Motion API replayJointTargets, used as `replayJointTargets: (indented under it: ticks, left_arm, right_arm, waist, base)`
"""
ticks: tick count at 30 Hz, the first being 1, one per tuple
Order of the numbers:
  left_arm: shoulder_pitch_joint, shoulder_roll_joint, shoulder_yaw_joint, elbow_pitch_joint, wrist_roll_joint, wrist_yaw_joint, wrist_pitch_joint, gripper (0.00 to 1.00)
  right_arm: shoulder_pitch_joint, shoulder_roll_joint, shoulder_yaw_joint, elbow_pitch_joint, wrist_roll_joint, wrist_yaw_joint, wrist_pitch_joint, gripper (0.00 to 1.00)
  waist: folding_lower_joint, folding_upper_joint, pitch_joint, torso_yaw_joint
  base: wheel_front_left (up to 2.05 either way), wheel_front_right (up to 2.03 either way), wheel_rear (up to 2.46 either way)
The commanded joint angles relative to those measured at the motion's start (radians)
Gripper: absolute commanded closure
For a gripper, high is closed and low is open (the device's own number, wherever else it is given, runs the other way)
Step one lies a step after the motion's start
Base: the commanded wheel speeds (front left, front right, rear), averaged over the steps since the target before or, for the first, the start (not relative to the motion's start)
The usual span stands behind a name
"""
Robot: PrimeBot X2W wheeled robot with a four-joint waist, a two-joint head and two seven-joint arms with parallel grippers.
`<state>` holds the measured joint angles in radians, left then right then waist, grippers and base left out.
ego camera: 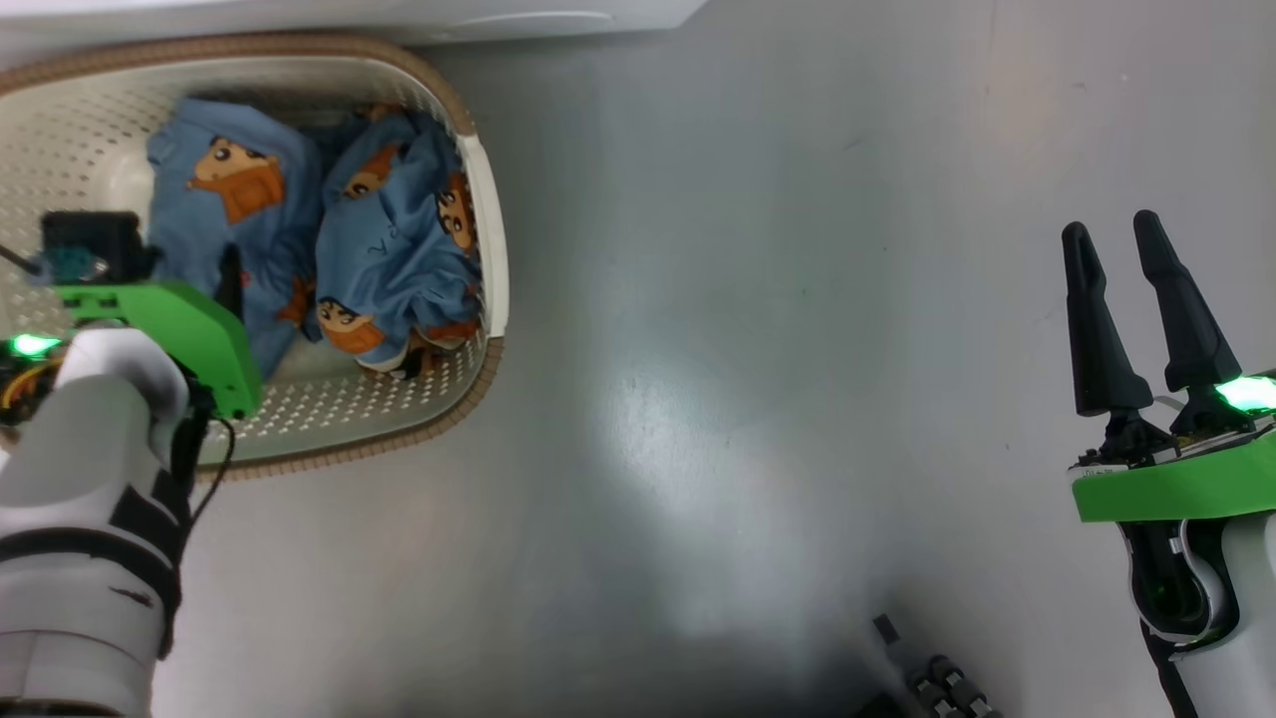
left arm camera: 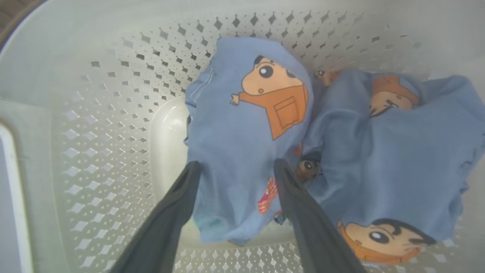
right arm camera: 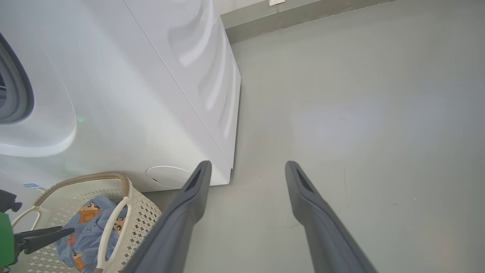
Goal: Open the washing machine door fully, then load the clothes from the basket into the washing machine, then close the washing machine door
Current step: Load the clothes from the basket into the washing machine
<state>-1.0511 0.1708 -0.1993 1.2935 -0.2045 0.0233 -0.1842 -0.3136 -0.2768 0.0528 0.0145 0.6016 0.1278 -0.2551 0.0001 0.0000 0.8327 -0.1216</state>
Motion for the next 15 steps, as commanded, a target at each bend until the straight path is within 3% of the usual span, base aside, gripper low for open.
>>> replayJointTargets:
  ticks: [1, 13, 14, 15]
  left_arm:
    - [0.005, 0.05, 0.014, -0.004, -0.009, 0.013, 0.004, 0.0]
    - [-0.016, 0.069, -0.009, -0.003, -0.012, 0.003, 0.048, 0.0]
    - [-0.014, 0.069, -0.014, -0.003, -0.01, 0.0, 0.055, 0.55]
    - [-0.013, 0.071, -0.017, -0.003, -0.009, -0.001, 0.058, 0.74]
  right_arm:
    - [0.018, -0.003, 0.021, -0.024, 0.007, 0.003, -0.007, 0.0]
    - [0.004, 0.004, 0.029, -0.037, 0.006, 0.003, -0.007, 0.0]
    - [0.004, 0.005, 0.03, -0.037, 0.007, 0.003, -0.007, 0.0]
    - [0.004, 0.005, 0.032, -0.037, 0.007, 0.003, -0.007, 0.0]
  waist:
    - [-0.0001, 0.0, 0.022, -0.01]
    - [-0.0001, 0.0, 0.044, -0.023]
    - [-0.0001, 0.0, 0.043, -0.024]
    - [-0.0001, 0.0, 0.041, -0.025]
  base:
    - [0.0, 0.0, 0.0]
    - [0.0, 0.0, 0.0]
    - [0.0, 0.0, 0.0]
    - [0.0, 0.0, 0.0]
